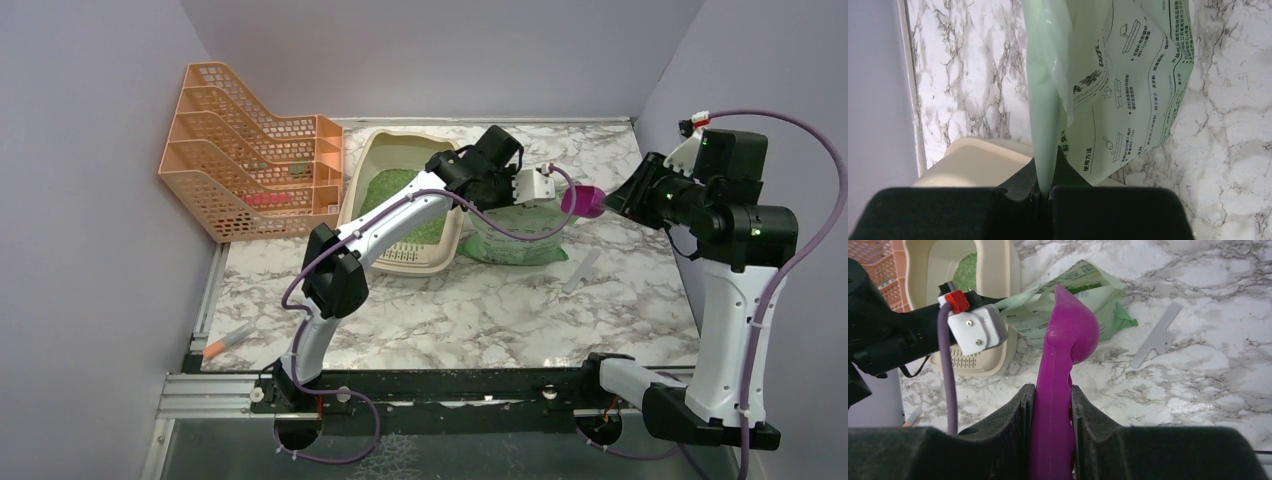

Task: Fill the litter box with clean litter
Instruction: 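Scoop the cat litter from the cat litter bag.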

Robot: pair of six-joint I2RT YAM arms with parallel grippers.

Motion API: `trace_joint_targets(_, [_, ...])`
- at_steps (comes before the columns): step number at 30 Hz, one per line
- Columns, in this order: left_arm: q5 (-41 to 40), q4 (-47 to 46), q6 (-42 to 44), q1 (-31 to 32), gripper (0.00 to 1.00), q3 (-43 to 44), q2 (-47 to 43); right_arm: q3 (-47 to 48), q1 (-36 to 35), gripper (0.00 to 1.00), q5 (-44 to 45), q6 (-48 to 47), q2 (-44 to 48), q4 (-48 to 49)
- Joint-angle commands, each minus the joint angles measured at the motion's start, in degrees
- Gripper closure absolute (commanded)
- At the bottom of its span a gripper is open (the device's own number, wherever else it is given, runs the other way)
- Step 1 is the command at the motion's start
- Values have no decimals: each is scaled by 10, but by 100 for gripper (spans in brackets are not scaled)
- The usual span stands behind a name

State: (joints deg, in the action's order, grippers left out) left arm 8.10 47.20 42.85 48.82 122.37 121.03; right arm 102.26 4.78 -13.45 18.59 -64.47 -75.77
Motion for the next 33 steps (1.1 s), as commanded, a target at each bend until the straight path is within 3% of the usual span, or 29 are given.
trace_joint_targets(1, [-5, -16, -8, -7, 100, 13, -52, -30, 0, 99, 12, -10, -1, 14])
trace_joint_targets(6, [2, -14, -5, -7, 100, 7, -55, -60, -1, 99, 22, -19, -7, 54])
trace_joint_targets(14, [4, -11, -1, -7, 100, 10, -56, 17, -1, 99, 73, -33, -36, 59])
trace_joint_targets(25, [3, -10, -23, -7, 99, 26, -52, -60, 0, 99, -30, -48, -42, 48])
trace_joint_targets(28, [19, -10, -35, -7, 87, 31, -56, -74, -1, 99, -46, -48, -53, 53])
trace_joint_targets(31, [70, -10, -43, -7, 60, 29, -70, -75, -1, 99, -77, -47, -72, 68])
trace_joint_targets(33, [97, -9, -48, -8, 53, 26, -76, -64, -1, 99, -89, -48, -82, 82])
